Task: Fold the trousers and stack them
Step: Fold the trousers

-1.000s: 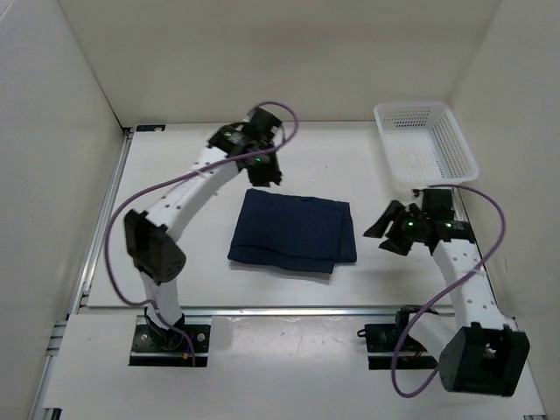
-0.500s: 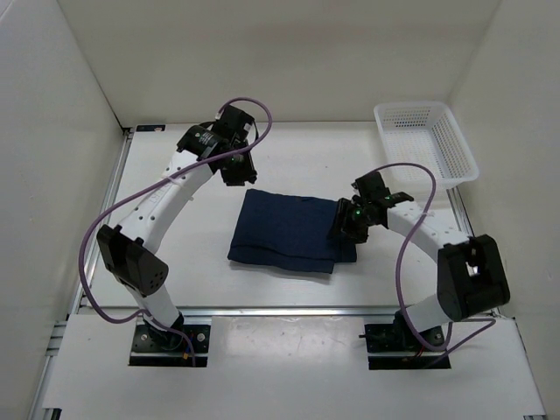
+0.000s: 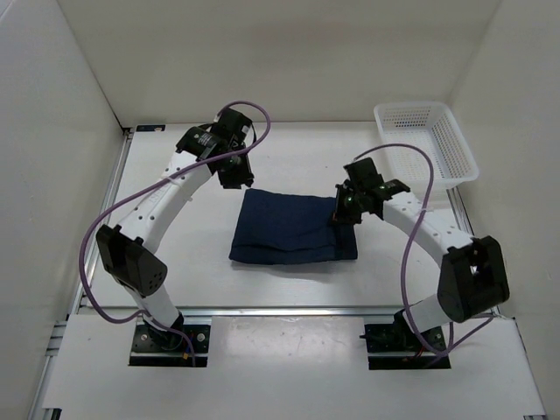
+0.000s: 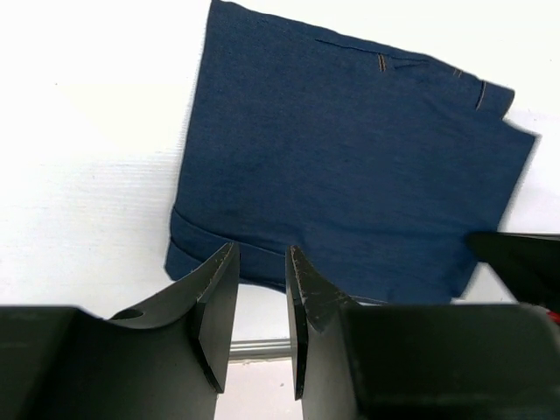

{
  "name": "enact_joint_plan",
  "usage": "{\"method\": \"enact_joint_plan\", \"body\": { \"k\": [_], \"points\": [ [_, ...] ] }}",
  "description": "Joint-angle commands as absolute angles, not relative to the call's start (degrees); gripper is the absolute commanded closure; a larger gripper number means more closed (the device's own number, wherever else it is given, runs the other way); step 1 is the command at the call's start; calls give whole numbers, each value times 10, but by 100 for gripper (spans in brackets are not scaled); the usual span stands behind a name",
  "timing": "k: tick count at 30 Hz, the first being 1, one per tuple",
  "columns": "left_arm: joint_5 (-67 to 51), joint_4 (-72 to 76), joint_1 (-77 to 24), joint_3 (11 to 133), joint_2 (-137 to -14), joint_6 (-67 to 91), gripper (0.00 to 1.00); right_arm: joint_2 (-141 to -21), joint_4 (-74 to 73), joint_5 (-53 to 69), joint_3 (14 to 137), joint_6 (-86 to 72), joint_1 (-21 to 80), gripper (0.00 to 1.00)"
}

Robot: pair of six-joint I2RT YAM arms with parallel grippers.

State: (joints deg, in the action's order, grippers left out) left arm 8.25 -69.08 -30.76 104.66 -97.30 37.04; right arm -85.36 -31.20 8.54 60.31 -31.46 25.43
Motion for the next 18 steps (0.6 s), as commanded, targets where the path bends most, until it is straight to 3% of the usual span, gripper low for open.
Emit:
{"method": "enact_joint_plan", "body": {
  "k": [1,6,12,13,15,16,18],
  "points": [
    [79,-694,-304,1047,-929,354,61,-798,-366,24,662,-304,250,100],
    [60,-673,-304,1007,-923,354,61,-804,-389,-1,667,-282,222,100],
    [11,-607,-323,907,-957,343,61,-887,-321,-128,645,-289,186,97],
    [5,-597,-330,895,-971,335,62,-904,-321,-146,651,-298,181,79],
    [-11,-585,-342,873,-988,330,65,-947,-336,-162,677,-298,172,66],
    [-17,-579,-349,867,-1001,324,66,-947,-345,-162,684,-304,172,51],
    [-25,-579,-377,867,-1015,314,66,-933,-345,-162,684,-304,179,39]
  ]
}}
